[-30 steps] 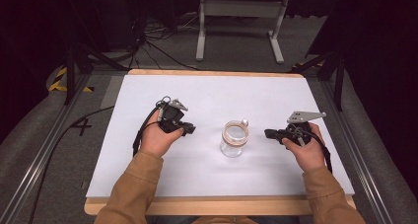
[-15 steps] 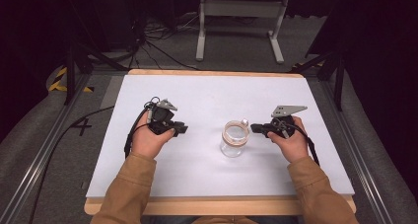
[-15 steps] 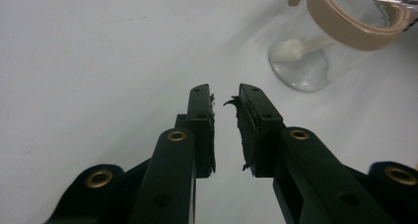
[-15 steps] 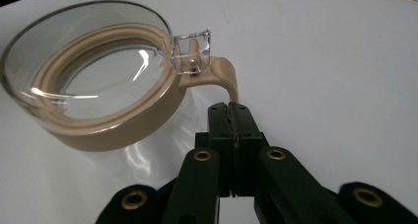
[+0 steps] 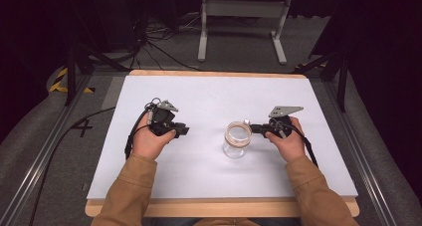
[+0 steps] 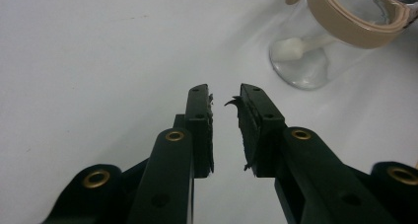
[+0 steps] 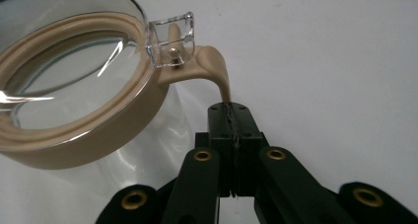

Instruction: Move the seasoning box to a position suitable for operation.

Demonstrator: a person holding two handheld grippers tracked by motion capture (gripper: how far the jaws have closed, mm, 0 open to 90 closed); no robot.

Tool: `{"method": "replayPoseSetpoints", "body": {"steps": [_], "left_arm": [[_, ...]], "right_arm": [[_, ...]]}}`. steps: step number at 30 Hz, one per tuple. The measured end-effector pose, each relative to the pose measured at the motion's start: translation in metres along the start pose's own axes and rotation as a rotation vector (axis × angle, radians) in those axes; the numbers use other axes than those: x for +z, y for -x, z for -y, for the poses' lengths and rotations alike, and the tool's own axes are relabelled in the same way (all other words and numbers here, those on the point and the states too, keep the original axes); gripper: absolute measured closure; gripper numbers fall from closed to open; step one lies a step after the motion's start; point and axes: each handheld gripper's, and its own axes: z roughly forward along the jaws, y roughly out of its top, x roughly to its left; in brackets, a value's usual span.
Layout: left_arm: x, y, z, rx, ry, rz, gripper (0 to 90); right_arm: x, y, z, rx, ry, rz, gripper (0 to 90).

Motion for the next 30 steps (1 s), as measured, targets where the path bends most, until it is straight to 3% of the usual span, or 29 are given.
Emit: {"method": "replayPoseSetpoints", "body": {"steps": [15, 22, 30], "left_arm": [[0.003, 0.001, 0.000, -0.004, -0.010, 0.005, 74.4], [0.005, 0.001, 0.001, 0.000, -0.014, 0.005, 74.2], [0.004, 0.001, 0.001, -0.001, -0.014, 0.005, 74.1]], "right_arm": [[0.021, 0.018, -0.008, -0.053, 0.016, -0.063, 90.0], [0.030, 0.030, -0.011, -0.089, 0.042, -0.131, 90.0], [0.031, 0.034, -0.011, -0.095, 0.048, -0.139, 90.0]]}}
